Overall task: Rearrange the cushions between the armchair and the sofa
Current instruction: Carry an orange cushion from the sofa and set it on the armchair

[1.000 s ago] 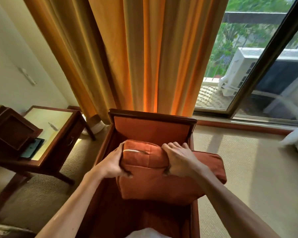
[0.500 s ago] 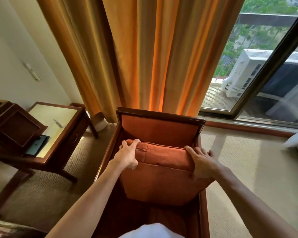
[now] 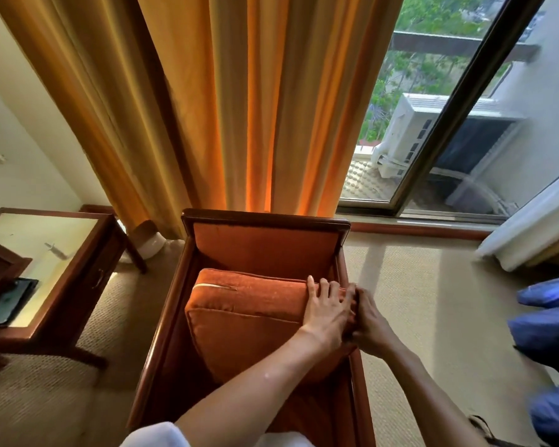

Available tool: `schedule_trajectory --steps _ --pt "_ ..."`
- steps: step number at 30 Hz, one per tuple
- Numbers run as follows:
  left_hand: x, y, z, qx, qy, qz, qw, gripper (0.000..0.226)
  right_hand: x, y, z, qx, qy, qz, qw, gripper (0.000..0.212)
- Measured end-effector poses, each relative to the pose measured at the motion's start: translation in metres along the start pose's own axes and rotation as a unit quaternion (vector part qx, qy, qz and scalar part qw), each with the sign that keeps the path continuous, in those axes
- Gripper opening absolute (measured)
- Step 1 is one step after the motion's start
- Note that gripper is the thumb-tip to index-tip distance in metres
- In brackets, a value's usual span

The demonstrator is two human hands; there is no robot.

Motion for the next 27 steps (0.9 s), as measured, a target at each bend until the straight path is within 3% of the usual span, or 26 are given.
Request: schedule_trajectory --steps 4,10,13,15,19,24,27 --pt "-0.01 0.012 -0.007 0.026 -0.045 -0.022 0.998 0.122 -0.001 0.0 -0.012 -0.004 -0.038 0.09 0.995 0.115" --pt "-0.04 0.119 -0.071 -0.037 -0.111 -0.105 0.988 0.098 0.037 0.088 -0.002 -0.058 0.043 0.145 0.987 0.107" --pt "-0.054 0.205 -0.131 -0.063 -0.136 -0.21 0.966 0.102 0.086 0.147 0.008 -0.083 0.089 0.056 0.991 0.114" --pt "-0.059 0.253 -0.176 -0.071 -0.158 -0.278 0.945 0.099 0.117 0.186 0.014 -0.129 0.074 -0.007 0.989 0.115" --pt "-0.063 0.314 -0.256 -0.097 -0.216 -0.355 0.904 0.101 0.147 0.247 0.013 -0.211 0.043 -0.021 0.976 0.11" --pt "-0.036 0.397 -0.332 -0.198 -0.273 -0.429 0.838 0.095 0.143 0.24 0.015 -0.235 0.025 -0.159 0.959 0.116" --pt "-0.023 0.408 -0.346 -0.201 -0.257 -0.465 0.823 0.099 0.13 0.23 0.019 -0.203 0.022 -0.201 0.958 0.101"
Point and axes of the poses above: each hand's wrist, its own z-axis towards the middle knuckle, its own x-axis out of the palm, y = z × x, the point moved 8 cm from there along z, towards the middle knuckle, and after that the axes turned 4 degrees about x, right-handed, at the moved point
